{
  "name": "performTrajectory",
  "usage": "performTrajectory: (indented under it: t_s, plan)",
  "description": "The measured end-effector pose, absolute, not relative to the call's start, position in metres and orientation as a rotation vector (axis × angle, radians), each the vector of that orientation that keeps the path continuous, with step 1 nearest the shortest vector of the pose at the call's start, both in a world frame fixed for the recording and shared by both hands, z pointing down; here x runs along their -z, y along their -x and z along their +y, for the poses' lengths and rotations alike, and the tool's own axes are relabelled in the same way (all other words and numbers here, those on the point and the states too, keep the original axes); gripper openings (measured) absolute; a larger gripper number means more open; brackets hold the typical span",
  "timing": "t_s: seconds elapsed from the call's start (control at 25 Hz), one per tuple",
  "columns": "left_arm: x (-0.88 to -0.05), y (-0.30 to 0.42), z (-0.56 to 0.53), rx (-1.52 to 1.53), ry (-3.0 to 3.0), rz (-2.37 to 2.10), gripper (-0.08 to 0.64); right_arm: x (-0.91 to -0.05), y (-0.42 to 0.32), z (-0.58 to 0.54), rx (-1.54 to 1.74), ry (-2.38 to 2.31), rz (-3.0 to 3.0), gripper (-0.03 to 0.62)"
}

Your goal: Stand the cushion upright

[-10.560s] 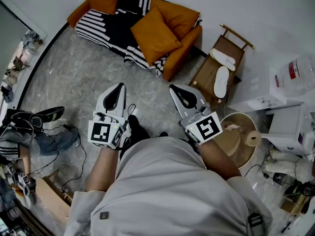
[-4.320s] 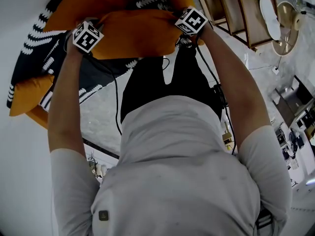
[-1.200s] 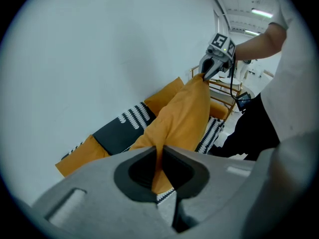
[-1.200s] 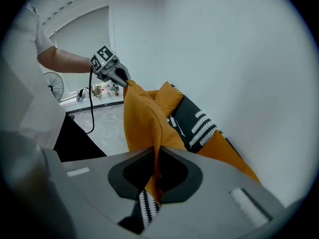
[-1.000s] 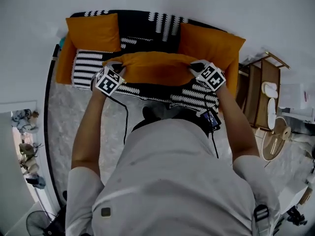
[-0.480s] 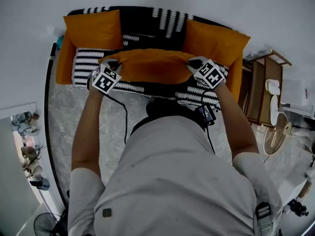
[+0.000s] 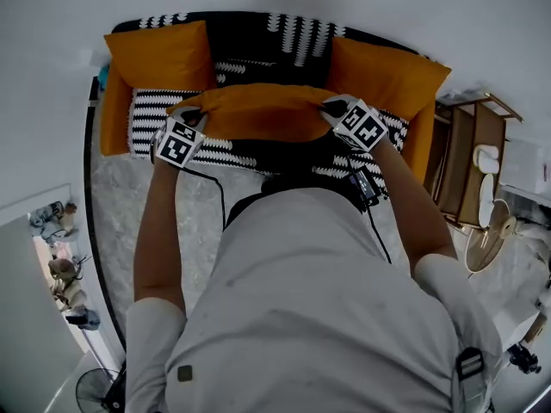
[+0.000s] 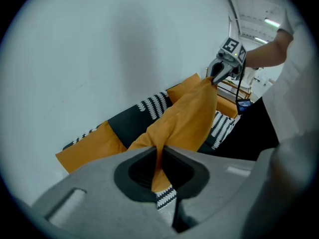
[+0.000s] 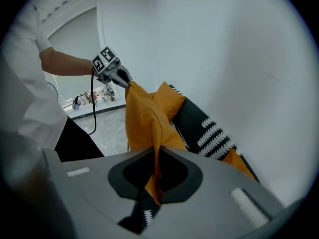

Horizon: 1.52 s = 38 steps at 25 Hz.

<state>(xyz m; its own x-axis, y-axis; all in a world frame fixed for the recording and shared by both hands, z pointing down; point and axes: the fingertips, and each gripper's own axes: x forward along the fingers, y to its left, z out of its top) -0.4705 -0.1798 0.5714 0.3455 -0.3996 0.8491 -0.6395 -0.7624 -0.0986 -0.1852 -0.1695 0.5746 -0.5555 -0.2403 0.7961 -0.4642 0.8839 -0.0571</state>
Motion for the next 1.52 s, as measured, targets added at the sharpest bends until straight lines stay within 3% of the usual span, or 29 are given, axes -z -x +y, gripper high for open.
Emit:
performTrajectory:
  t_s: [1.52]
  plan:
    - [-0.670, 0.440, -0.446, -1.483, -2.420, -0.454, 0.026, -0.660, 0.159, -0.382, -0.479, -0.665, -1.981, 0.032]
